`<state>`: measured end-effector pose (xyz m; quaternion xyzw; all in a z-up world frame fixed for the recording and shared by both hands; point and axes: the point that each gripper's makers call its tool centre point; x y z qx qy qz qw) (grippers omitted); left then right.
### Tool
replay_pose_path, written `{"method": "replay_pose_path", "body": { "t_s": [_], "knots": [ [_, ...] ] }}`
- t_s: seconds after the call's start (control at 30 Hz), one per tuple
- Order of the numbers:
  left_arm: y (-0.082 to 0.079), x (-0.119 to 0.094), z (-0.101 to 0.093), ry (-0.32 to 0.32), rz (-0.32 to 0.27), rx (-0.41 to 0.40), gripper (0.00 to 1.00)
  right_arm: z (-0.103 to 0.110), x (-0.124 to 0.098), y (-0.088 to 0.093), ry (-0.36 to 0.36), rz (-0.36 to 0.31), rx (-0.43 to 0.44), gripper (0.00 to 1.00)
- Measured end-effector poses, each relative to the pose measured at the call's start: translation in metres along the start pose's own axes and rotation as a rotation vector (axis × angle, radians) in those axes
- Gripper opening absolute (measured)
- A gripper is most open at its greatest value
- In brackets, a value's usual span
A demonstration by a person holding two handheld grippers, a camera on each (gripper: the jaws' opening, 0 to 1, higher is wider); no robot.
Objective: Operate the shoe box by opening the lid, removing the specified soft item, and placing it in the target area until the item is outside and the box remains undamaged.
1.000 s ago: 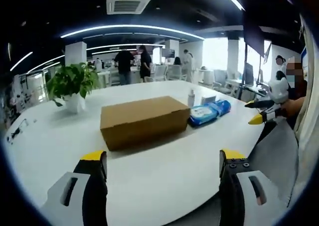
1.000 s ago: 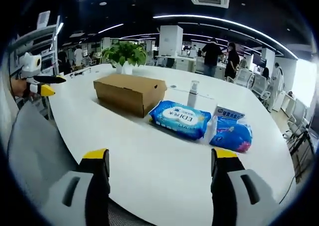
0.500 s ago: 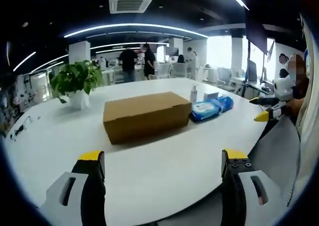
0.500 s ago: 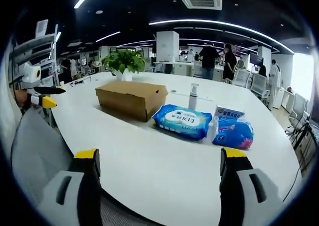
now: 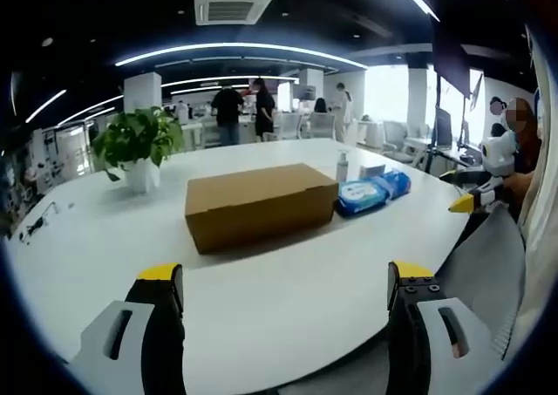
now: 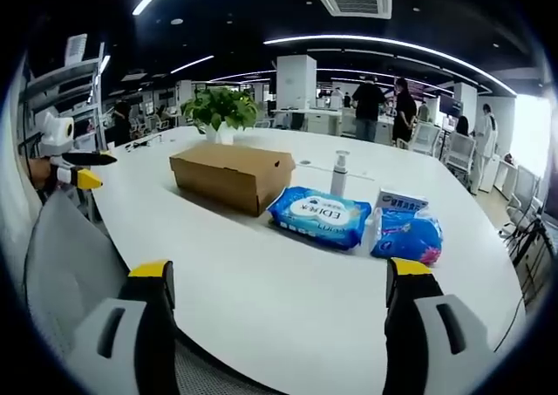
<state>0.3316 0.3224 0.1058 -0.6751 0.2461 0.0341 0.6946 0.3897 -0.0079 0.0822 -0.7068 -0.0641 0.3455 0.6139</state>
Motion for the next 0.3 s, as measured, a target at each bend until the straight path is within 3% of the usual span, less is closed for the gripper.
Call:
{"method": "replay_pose_path", "body": {
  "t_s": [0.3],
  "knots": [
    [0.0032,0.0021,-0.0054,0.02,0.011,-0.004,1.0,0.0017,-0.0017,-0.0038,-0.001,-0.005,0.003,0.95]
  ]
}}
Point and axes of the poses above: the point that each gripper's makers call its tool centre point, and the gripper's own axes: x roughly forward along the fingers, z roughly to its left, y roughly out of its underside
